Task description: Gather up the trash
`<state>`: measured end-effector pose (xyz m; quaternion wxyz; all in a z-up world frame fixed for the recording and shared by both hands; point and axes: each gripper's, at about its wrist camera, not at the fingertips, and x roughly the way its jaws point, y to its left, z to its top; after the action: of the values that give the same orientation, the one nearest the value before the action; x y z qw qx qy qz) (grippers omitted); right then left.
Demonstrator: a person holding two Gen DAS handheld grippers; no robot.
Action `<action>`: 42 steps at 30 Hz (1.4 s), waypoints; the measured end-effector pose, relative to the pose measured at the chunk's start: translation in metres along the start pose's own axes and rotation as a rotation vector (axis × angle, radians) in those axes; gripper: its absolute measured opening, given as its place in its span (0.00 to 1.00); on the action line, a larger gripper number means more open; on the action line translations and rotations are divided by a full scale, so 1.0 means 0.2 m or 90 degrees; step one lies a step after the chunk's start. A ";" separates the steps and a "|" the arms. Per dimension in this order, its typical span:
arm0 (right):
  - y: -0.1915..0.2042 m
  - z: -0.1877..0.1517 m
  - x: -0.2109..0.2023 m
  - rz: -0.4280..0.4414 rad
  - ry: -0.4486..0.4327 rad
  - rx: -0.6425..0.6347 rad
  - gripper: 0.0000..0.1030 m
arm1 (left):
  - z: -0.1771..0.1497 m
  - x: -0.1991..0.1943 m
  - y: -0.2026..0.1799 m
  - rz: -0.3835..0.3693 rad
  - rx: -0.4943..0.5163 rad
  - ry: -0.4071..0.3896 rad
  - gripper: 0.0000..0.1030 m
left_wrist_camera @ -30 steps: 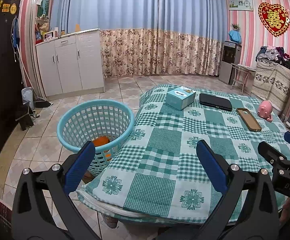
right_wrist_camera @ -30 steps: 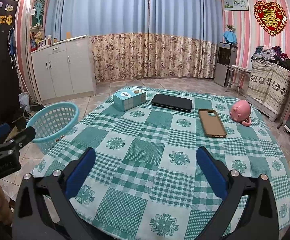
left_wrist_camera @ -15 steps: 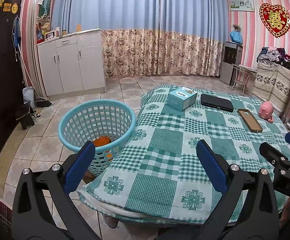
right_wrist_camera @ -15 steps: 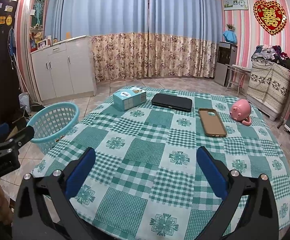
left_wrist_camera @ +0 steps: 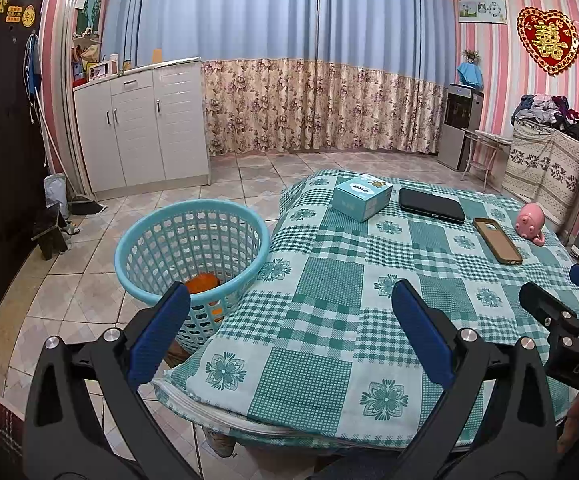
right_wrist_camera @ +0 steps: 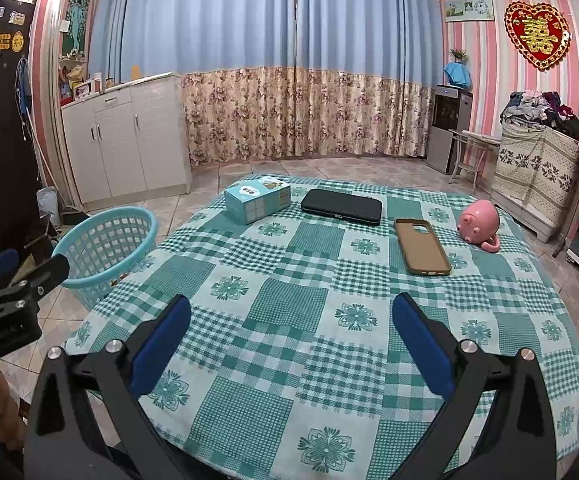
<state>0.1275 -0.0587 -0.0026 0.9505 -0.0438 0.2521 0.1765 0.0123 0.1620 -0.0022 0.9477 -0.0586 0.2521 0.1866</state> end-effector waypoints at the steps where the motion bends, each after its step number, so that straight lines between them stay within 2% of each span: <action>1: 0.00 0.00 0.00 -0.001 0.000 0.000 0.96 | 0.00 0.00 0.00 -0.001 0.000 0.000 0.95; 42: -0.02 0.01 0.00 -0.008 -0.004 0.012 0.96 | 0.00 -0.01 0.00 -0.003 0.004 -0.006 0.95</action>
<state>0.1306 -0.0624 -0.0015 0.9527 -0.0356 0.2507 0.1683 0.0113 0.1606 -0.0018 0.9494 -0.0556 0.2483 0.1839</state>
